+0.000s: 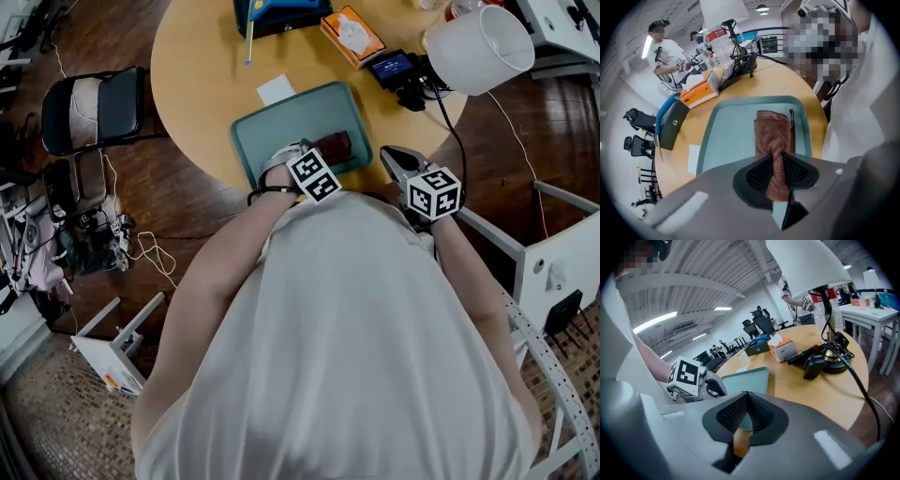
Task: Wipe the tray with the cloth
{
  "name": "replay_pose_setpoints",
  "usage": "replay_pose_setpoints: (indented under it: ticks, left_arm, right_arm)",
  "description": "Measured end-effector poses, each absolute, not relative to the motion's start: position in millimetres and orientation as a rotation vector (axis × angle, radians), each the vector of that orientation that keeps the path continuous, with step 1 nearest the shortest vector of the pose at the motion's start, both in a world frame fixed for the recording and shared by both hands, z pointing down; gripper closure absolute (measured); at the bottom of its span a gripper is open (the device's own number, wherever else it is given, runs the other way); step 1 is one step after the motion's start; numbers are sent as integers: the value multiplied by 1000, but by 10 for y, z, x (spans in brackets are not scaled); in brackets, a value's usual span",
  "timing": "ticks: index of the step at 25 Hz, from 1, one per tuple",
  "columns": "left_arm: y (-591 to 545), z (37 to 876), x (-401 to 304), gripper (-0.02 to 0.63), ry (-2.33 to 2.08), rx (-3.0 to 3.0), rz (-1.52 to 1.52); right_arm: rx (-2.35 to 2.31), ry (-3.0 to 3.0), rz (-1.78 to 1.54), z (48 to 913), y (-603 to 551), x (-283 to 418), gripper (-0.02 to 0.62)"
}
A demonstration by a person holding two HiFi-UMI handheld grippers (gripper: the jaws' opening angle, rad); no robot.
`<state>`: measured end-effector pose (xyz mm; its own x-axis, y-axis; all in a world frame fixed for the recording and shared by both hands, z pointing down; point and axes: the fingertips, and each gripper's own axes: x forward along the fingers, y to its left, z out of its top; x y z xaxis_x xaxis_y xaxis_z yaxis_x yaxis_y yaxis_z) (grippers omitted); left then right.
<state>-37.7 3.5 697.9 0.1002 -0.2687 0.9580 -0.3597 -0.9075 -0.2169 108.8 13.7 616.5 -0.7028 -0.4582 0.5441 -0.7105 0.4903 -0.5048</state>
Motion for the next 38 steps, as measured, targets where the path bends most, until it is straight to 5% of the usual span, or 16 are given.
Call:
replay_pose_setpoints:
  ticks: [28, 38]
  left_arm:
    - [265, 6982, 325, 224, -444, 2279, 1844]
    - [374, 7044, -143, 224, -540, 2238, 1875]
  right_arm:
    - [991, -2403, 1049, 6168, 180, 1211, 592]
    - [964, -2404, 1043, 6200, 181, 1180, 592]
